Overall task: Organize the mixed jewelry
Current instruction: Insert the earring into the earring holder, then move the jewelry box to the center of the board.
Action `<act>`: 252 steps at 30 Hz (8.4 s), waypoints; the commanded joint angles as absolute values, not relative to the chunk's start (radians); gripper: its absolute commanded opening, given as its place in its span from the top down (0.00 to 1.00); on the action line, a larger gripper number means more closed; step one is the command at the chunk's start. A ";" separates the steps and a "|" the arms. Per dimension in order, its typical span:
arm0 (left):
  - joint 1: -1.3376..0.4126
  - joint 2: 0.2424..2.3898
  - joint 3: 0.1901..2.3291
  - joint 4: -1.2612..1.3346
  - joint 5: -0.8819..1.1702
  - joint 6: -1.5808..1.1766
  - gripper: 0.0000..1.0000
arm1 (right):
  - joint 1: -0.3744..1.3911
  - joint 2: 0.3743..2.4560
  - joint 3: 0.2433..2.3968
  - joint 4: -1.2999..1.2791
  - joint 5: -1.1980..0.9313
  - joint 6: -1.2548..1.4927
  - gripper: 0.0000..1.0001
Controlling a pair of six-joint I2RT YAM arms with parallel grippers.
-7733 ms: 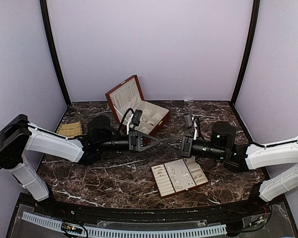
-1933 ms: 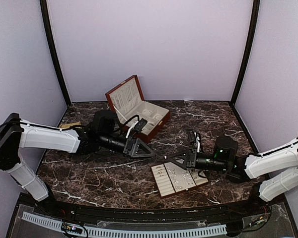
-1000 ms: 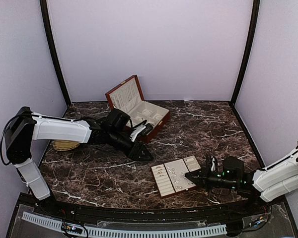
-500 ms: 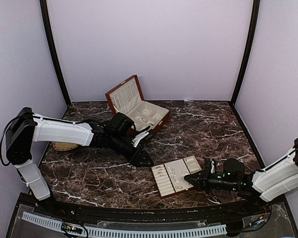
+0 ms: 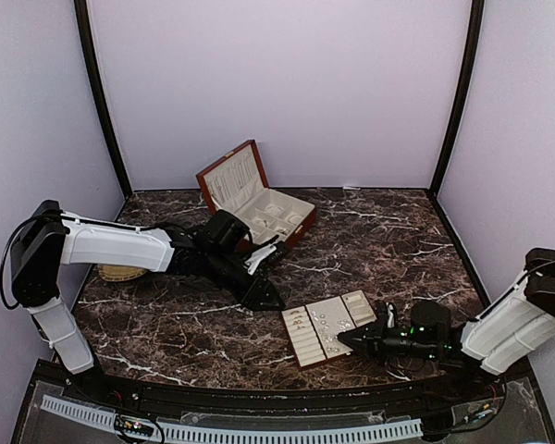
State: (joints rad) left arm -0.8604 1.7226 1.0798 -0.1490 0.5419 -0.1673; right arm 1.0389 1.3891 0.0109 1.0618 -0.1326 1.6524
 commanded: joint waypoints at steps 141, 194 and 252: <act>-0.863 1.711 1.072 -0.167 0.541 -0.155 0.48 | 1.092 1.190 -0.080 0.585 -0.055 1.742 1.00; -0.863 1.700 1.071 -0.165 0.541 -0.161 0.48 | 1.094 0.984 0.090 -0.033 -0.099 1.664 0.92; -0.604 1.778 1.036 0.287 0.104 -0.887 0.31 | 0.434 1.461 0.835 0.329 -0.008 0.344 0.02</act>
